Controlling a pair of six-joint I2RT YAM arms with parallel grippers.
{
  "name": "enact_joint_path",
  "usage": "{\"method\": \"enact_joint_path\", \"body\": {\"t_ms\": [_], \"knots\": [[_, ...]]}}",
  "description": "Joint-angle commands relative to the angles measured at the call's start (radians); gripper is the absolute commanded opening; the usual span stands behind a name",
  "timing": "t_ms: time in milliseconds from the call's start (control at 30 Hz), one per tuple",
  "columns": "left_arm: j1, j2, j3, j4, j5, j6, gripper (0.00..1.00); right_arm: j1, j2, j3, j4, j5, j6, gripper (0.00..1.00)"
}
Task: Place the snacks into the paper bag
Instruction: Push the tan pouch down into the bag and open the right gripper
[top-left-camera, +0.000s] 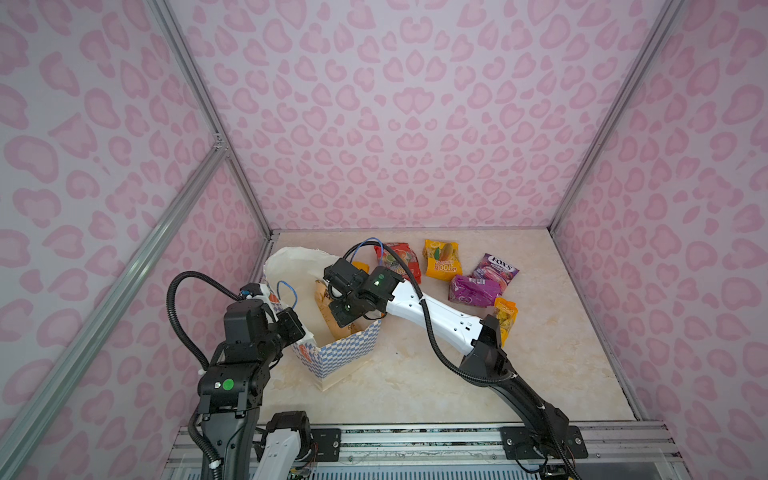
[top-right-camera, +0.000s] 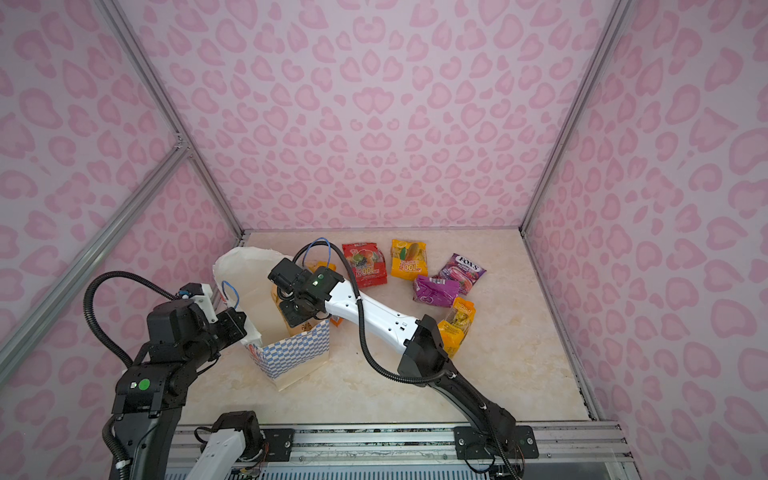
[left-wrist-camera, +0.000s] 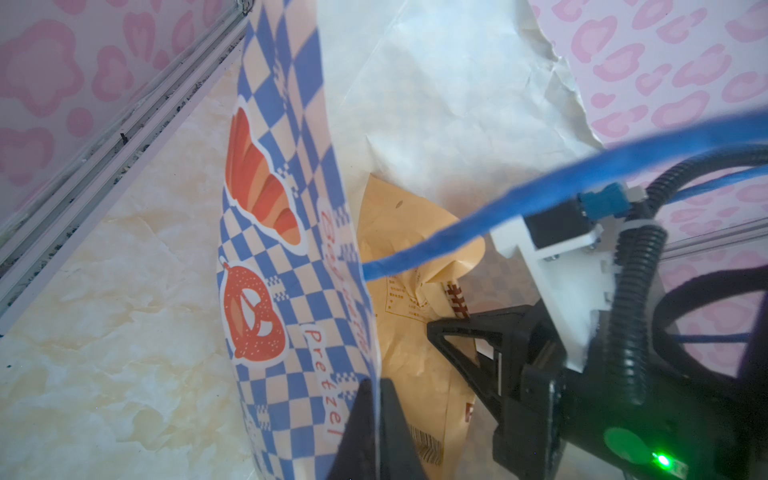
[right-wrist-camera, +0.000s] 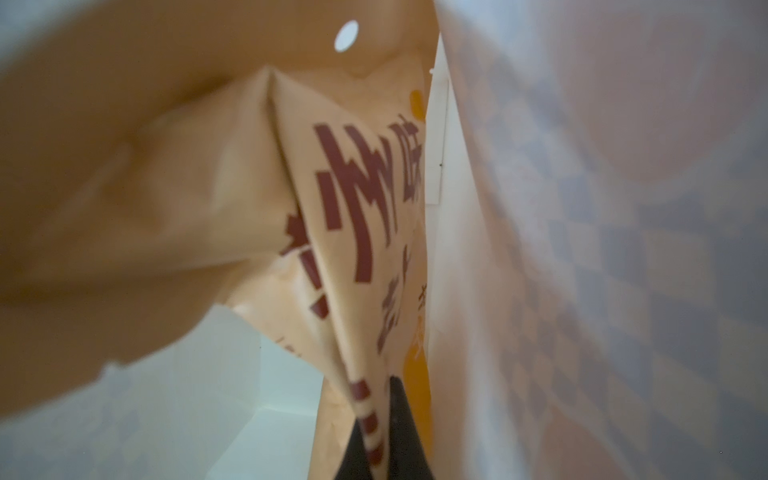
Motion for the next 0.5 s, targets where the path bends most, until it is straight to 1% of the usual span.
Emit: {"method": "enact_joint_path", "body": {"t_ms": [0,67,100,133,167,267,400,467], "knots": [[0.001,-0.002,-0.003,0.038,-0.01,0.004,0.03,0.003,0.013,0.008,0.025,0.03,0.016,0.0],[0.001,-0.003,-0.003,0.04,-0.01,0.005,0.03,0.004,0.021,0.008,0.046,0.016,0.025,0.0],[0.001,-0.004,-0.005,0.041,-0.009,0.004,0.03,0.002,0.024,0.007,0.055,0.004,0.03,0.02],[0.001,-0.004,-0.007,0.042,-0.008,0.006,0.03,0.002,0.028,0.012,0.064,-0.011,0.033,0.07],[0.002,-0.004,-0.007,0.04,-0.009,0.006,0.03,0.004,0.032,0.018,0.07,-0.025,0.034,0.13],[0.001,-0.004,-0.009,0.038,-0.013,0.009,0.03,0.005,0.018,0.03,0.084,-0.048,0.027,0.25],[0.002,-0.001,-0.016,0.034,-0.027,0.009,0.03,0.012,-0.048,0.031,0.115,-0.071,0.001,0.42],[0.001,0.0,-0.018,0.031,-0.036,0.006,0.03,0.017,-0.097,0.03,0.133,-0.079,-0.02,0.52]]}}
